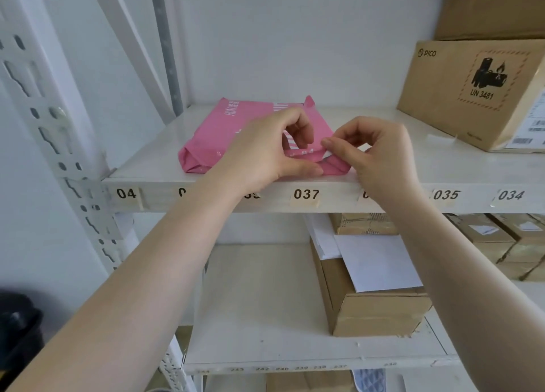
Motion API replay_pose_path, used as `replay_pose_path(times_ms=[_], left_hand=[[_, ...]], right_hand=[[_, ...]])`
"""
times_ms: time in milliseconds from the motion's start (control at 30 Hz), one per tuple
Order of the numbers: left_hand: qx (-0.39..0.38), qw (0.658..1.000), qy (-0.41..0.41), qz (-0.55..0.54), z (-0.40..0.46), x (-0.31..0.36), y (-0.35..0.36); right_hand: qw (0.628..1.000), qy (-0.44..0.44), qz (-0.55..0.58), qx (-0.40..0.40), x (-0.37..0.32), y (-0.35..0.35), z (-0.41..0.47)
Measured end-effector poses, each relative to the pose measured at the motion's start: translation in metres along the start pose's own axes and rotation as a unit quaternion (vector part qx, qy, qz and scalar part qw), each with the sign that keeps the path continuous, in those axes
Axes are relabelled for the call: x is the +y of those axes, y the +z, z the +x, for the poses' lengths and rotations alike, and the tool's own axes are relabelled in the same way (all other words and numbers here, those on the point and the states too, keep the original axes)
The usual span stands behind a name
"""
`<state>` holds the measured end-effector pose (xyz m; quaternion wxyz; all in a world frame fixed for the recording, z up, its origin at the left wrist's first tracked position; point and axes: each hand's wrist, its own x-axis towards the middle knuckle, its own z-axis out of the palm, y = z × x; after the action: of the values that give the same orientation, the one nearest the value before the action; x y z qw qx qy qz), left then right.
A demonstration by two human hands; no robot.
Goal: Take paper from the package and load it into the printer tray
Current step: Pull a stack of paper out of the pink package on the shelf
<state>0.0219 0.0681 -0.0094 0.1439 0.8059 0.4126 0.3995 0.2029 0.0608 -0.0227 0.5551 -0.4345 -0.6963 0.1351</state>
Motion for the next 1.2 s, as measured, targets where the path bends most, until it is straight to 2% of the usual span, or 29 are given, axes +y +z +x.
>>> replay_pose_path(times_ms=[133, 267, 367, 467, 567, 833, 1067, 1200], left_hand=[[0.029, 0.999, 0.010, 0.034, 0.003, 0.002, 0.003], [-0.009, 1.000, -0.012, -0.027, 0.011, 0.005, 0.000], [-0.031, 0.996, -0.054, -0.070, 0.018, 0.001, -0.001], [-0.041, 0.991, -0.088, -0.092, 0.023, -0.002, 0.000], [-0.050, 0.986, -0.108, -0.112, 0.025, -0.003, -0.001], [-0.062, 0.981, -0.111, -0.147, 0.023, -0.003, -0.001], [-0.049, 0.983, -0.108, -0.138, 0.021, -0.005, 0.001], [-0.072, 0.985, -0.081, -0.133, 0.016, -0.002, -0.003]], right_hand=[[0.997, 0.058, 0.048, 0.008, -0.001, 0.001, 0.006], [0.994, 0.081, 0.075, 0.013, -0.001, -0.002, 0.006], [0.994, 0.055, 0.091, -0.037, 0.001, -0.010, 0.001], [0.996, -0.001, 0.044, -0.079, 0.002, -0.013, -0.005], [0.996, -0.009, 0.010, -0.087, 0.005, -0.012, -0.006], [0.998, 0.013, -0.030, -0.053, 0.000, -0.004, -0.008], [0.991, 0.019, -0.012, -0.133, -0.001, -0.011, -0.006], [0.991, 0.014, -0.008, -0.135, -0.004, -0.011, -0.009]])
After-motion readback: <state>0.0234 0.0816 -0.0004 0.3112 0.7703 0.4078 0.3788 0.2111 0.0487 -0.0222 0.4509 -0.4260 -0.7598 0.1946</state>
